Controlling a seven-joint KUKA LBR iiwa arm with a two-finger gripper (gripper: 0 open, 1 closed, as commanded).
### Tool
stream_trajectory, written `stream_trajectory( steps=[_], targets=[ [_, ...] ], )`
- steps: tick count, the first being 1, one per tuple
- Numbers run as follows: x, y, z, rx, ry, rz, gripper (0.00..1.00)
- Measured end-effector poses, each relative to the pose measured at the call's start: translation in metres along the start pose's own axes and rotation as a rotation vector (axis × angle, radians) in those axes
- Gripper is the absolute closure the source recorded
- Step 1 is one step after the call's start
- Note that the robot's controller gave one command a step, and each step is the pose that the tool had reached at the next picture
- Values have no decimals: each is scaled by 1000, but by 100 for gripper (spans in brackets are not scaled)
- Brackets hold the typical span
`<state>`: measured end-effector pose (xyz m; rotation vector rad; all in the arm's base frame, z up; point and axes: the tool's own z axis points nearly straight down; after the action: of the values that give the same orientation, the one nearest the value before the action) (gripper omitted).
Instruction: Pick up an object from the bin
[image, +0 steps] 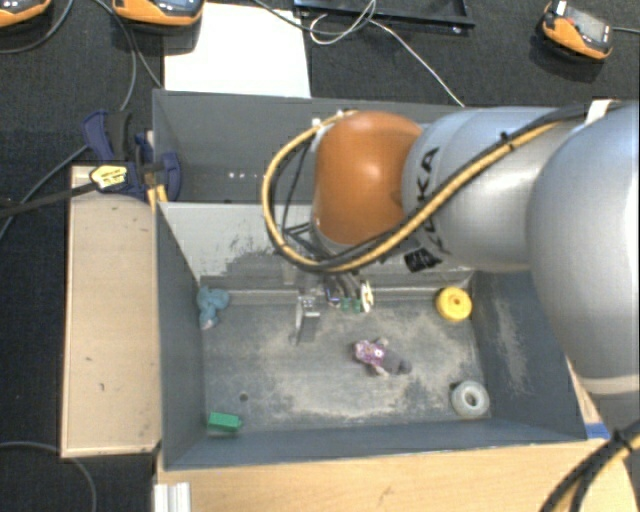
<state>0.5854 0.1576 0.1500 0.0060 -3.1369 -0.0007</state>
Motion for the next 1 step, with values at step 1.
stream_trajectory(
  steps=[1],
  targets=[
    [-2, -1, -5, -1, -8, 5, 0]
  ],
)
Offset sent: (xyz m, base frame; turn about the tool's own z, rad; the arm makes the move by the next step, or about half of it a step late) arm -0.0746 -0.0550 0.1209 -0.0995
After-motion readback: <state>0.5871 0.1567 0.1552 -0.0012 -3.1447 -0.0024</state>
